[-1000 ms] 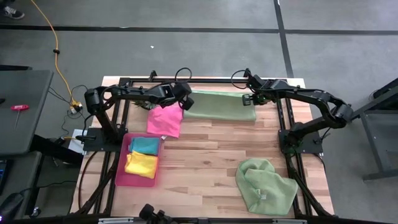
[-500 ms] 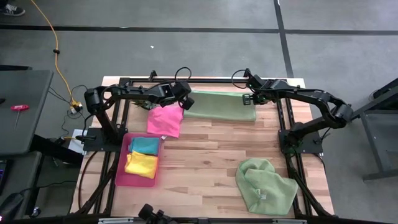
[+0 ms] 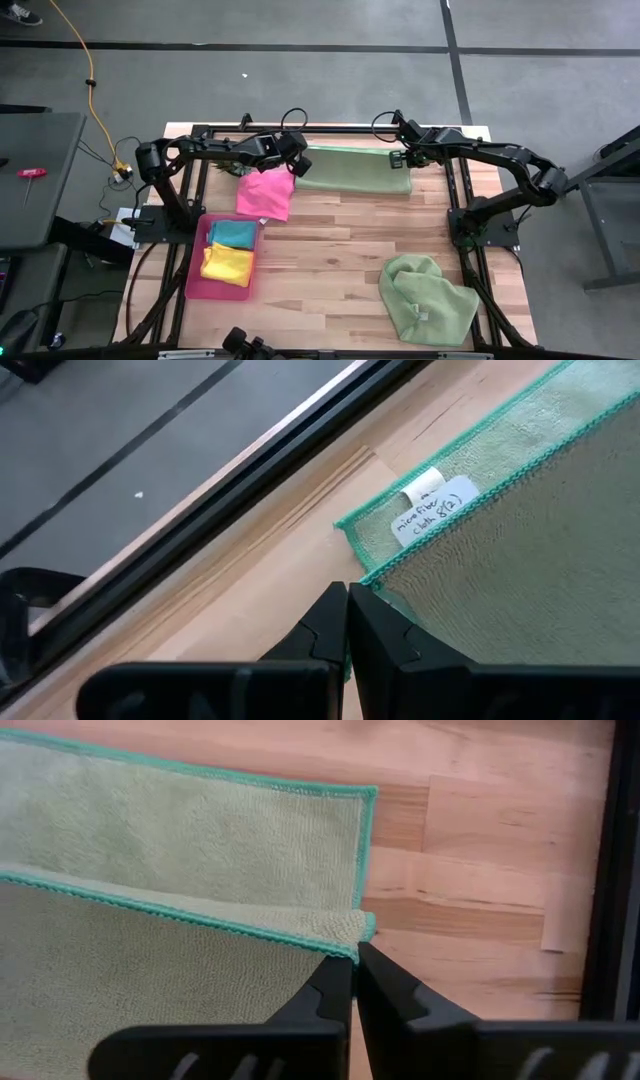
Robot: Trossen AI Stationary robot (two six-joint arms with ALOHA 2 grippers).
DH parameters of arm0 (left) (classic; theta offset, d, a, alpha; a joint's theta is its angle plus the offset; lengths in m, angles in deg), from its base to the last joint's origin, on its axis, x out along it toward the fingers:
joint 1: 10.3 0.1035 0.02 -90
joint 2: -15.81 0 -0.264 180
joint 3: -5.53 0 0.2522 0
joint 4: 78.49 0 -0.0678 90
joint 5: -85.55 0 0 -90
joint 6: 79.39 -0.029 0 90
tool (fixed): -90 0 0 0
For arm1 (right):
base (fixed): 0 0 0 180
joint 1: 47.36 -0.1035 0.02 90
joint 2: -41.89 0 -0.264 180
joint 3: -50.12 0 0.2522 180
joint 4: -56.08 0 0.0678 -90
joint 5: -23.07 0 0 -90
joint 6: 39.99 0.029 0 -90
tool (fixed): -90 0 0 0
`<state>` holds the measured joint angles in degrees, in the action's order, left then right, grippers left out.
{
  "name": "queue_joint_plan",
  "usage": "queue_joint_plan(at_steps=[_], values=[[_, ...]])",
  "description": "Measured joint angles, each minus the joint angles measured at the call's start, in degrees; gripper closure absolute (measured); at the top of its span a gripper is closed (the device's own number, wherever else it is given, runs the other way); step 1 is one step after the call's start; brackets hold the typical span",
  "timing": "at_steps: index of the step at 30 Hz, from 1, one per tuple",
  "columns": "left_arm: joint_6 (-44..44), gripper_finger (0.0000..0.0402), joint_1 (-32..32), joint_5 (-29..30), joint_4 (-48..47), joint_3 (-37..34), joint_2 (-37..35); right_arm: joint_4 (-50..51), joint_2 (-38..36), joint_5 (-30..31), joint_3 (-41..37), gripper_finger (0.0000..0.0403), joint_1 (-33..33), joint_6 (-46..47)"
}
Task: Fold microfiber towels
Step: Fold the top green microfiber towel
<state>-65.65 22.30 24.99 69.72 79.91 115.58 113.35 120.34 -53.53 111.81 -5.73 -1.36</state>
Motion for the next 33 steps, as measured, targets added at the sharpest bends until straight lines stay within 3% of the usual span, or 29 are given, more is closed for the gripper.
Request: queue_joint_plan(at_steps=[6,11,18,24,28,33], values=[[-0.57,0.0394,0.02,3.29,-0.34,-0.02,0.00,-1.82,0.00,1.89,0.00,0.0385,0.05,-0.06],[-6.72,0.0357,1.03,4.82,4.94,-0.02,0.76,-1.45,0.00,6.16,-0.15,0.0318,2.11,-0.47],[-9.60,0.0278,2.12,1.84,4.56,-0.09,0.56,-1.86,-0.11,4.50,-0.15,0.0219,4.84,-3.83],[-14.83,0.0224,2.06,1.65,0.19,3.57,-2.13,-9.67,-0.26,-3.41,-0.11,0.0195,5.45,-10.28],[-14.01,0.0206,2.97,-5.94,-1.73,5.92,-6.64,-15.18,0.73,-5.13,-0.07,0.0195,7.86,-9.93],[-7.64,0.0206,5.05,-26.92,-0.31,5.79,-12.53,-20.09,5.95,-9.65,-0.07,0.0195,10.82,-12.36]])
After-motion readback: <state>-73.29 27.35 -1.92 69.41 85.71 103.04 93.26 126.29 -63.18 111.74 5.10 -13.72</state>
